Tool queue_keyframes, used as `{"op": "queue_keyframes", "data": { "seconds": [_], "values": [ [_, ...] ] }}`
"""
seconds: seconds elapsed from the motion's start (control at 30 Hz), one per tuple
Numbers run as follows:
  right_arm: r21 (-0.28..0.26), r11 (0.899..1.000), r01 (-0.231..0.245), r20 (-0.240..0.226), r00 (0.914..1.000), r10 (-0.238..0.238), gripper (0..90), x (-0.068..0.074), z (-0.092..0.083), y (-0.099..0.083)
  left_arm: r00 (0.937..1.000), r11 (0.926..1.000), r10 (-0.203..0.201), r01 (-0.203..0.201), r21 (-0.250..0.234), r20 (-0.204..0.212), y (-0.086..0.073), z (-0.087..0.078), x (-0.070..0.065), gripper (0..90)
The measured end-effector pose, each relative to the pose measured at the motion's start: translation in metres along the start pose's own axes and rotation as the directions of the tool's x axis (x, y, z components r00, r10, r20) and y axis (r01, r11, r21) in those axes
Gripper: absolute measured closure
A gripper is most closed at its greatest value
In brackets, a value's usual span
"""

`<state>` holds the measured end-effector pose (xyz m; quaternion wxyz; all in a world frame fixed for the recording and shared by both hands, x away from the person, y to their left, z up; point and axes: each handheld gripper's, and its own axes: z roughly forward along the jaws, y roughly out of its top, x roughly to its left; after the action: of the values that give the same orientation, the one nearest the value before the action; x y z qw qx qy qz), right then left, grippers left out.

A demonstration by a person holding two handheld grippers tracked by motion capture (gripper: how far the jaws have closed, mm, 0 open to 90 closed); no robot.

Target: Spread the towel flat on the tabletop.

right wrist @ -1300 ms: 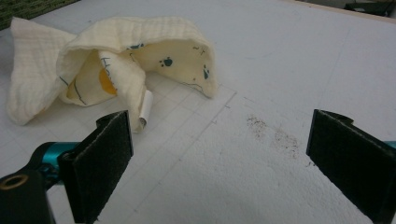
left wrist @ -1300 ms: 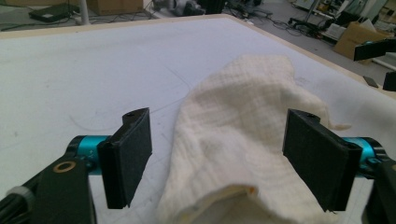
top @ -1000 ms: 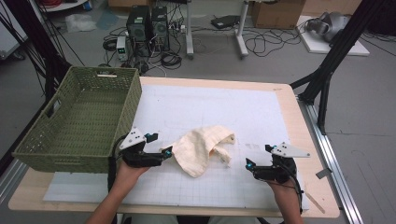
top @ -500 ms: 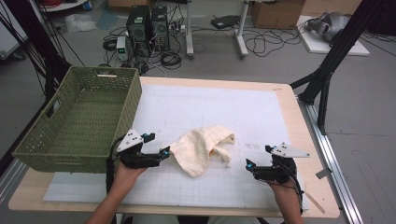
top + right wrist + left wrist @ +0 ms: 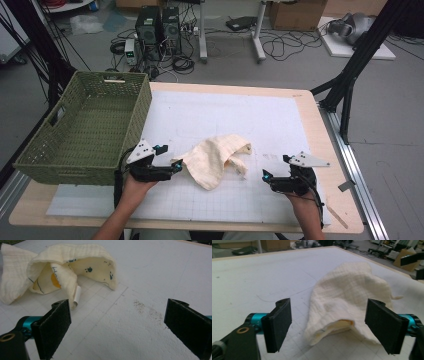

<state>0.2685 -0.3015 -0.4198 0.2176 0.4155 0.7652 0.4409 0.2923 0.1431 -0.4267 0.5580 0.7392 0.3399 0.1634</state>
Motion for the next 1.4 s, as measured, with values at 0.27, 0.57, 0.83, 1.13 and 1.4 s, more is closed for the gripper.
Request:
{"op": "queue_keyframes", "data": {
  "seconds": [0.27, 0.57, 0.83, 1.13, 1.4],
  "values": [
    [0.011, 1.0, -0.001, -0.007, 1.0, 0.001, 6.4, -0.001, -0.004, -0.004, 0.9911, 0.9988, 0.042, -0.044, 0.02, 0.127, 0.009, 0.013, -0.022, 30.8],
    [0.012, 1.0, -0.009, -0.016, 0.9998, 0.009, 6.4, -0.002, -0.005, -0.005, 0.9732, 0.9911, 0.084, -0.104, 0.084, 0.214, 0.011, 0.037, -0.046, 30.9],
    [0.009, 1.0, -0.008, -0.022, 0.9997, 0.008, 6.4, -0.001, -0.004, -0.004, 0.962, 0.9684, 0.12, -0.168, 0.185, 0.245, 0.008, 0.073, -0.073, 28.5],
    [0.009, 1.0, -0.016, -0.018, 0.9997, 0.017, 6.4, -0.002, -0.007, -0.006, 0.9579, 0.9151, 0.222, -0.269, 0.3, 0.182, -0.001, 0.09, -0.085, 38.1],
    [0.009, 1.0, -0.017, -0.017, 0.9997, 0.018, 6.4, -0.002, -0.007, -0.006, 0.9584, 0.9269, 0.214, -0.26, 0.27, 0.189, 0.0, 0.083, -0.078, 80.2]
  ]
}}
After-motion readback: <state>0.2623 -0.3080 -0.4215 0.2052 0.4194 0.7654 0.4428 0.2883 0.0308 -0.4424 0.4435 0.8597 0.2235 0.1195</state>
